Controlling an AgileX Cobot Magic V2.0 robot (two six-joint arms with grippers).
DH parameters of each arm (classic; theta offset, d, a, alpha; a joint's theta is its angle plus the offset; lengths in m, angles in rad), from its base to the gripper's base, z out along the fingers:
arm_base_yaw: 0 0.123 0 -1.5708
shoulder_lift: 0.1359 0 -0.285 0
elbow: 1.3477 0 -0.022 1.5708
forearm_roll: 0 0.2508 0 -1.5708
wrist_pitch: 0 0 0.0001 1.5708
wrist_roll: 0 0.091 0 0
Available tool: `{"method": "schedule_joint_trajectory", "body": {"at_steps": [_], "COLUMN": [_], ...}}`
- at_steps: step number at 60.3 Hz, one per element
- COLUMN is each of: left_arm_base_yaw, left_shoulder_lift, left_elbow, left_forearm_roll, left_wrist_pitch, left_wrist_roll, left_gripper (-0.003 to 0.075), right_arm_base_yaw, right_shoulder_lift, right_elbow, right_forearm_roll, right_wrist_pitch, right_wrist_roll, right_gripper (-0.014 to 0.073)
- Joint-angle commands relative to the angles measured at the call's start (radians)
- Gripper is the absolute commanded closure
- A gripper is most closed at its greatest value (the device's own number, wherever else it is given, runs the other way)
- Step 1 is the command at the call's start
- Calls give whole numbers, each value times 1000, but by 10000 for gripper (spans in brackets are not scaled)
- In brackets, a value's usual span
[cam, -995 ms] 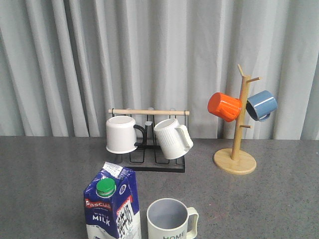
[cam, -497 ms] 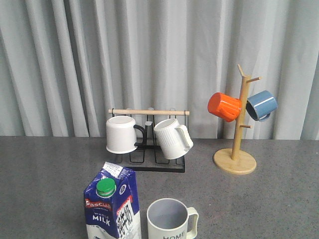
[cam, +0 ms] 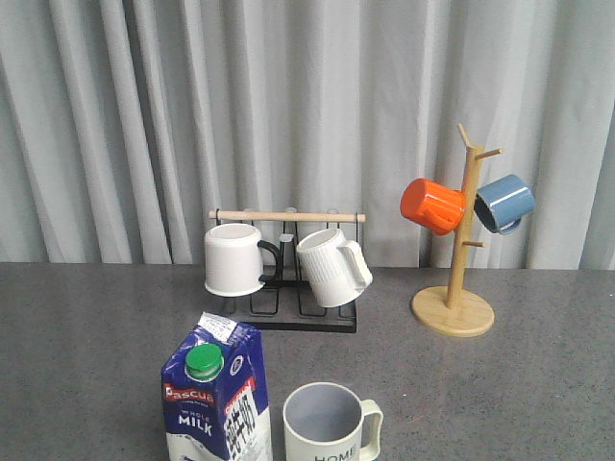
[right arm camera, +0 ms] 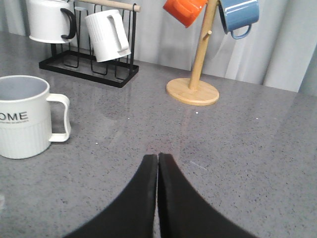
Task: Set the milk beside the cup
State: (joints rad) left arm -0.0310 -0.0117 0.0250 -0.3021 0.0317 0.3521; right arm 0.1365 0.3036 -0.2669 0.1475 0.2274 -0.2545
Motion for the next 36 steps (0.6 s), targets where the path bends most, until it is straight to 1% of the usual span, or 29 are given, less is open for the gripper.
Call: {"method": "schedule_joint_trajectory", "body": {"at_steps": [1,6,9,17,22,29,36], "left_arm_base_yaw": [0,0,0,0,0,0,0], "left_shoulder_lift": [-3,-3,-3,-3,-3,-3,-3], "left_elbow": [20,20,20,20,20,20,20], "left_forearm_roll": [-3,-3,-3,-3,-3,-3,-3], "left_wrist_pitch": [-66,-66,-66,-66,-66,-66,-66], "left_wrist_roll": [-2,-2,-2,-2,-2,-2,-2], "left_gripper": [727,727,727,727,727,727,727], "right_arm_base_yaw": [-8,-8,-8,-14,-49,-126,-147], "right_shoulder_lift": [-55,-118,-144,-196,-226,-292,-325], "right_elbow": [98,196,233,299,302,302,303], "right_forearm_roll": [-10,-10,-11,-19,-20,-31,-76], "right_wrist_pitch": [-208,-315,-355,-425,-405,-401,-387], "right_wrist_roll": [15,100,144,144,145,154,201], "right_gripper": [599,599,599,599,599,599,599]}}
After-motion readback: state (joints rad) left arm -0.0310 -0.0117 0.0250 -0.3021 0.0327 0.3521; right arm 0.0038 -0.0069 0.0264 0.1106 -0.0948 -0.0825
